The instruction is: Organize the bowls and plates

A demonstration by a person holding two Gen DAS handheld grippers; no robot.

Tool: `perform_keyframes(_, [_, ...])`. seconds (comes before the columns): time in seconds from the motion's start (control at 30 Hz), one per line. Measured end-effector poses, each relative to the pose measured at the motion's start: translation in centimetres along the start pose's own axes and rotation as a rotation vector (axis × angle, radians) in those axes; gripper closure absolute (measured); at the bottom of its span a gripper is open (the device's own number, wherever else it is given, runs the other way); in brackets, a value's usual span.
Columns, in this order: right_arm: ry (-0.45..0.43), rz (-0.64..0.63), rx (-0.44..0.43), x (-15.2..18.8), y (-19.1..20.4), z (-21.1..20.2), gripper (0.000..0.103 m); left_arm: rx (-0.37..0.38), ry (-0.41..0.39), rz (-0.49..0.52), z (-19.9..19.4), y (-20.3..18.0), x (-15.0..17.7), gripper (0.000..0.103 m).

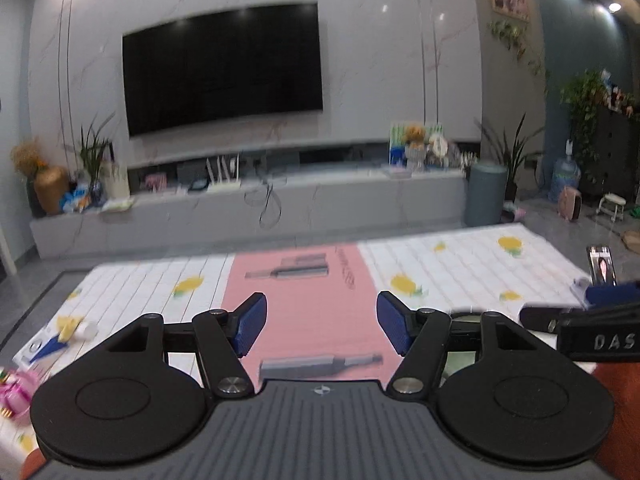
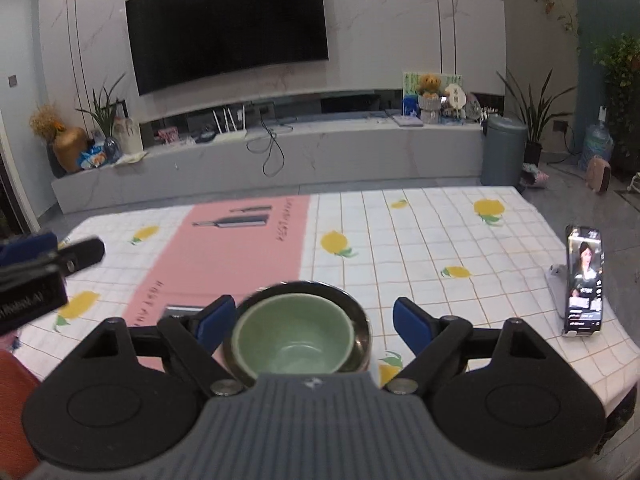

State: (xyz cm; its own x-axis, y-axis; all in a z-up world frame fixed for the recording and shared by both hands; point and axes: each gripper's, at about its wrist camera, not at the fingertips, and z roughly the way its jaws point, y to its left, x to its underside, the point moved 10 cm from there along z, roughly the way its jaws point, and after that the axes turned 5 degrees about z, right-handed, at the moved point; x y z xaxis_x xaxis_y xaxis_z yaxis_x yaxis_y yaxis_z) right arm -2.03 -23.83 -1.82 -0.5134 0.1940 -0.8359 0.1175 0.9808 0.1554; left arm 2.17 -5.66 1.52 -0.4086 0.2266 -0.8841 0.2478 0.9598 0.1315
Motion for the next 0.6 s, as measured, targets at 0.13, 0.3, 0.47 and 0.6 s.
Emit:
perform_keyframes(0.13, [-0.044, -0.041, 0.011, 0.9, 2.2, -2.8, 0.016, -0.037, -0.032, -0.016, -1.7, 0.7, 0.9, 0.027])
perform_keyframes(0.3, [-0.075, -0.032, 0.005, 3.3, 3.4, -5.1, 0.013, -0.051, -0.041, -0.046, -2.2, 0.5, 3.1, 0.026])
perform_keyframes(0.47, [-0.094, -0.060, 0.050, 5.4, 3.5, -5.9, 0.012, -0.058, 0.006, -0.048, -2.2, 0.3, 6.1, 0.023])
perform_keyframes(0.6, [-0.093, -0.055, 0.096, 6.9, 2.6, -5.7, 0.010, -0.056, 0.079, -0.006, -1.9, 0.0, 8.8, 0.023])
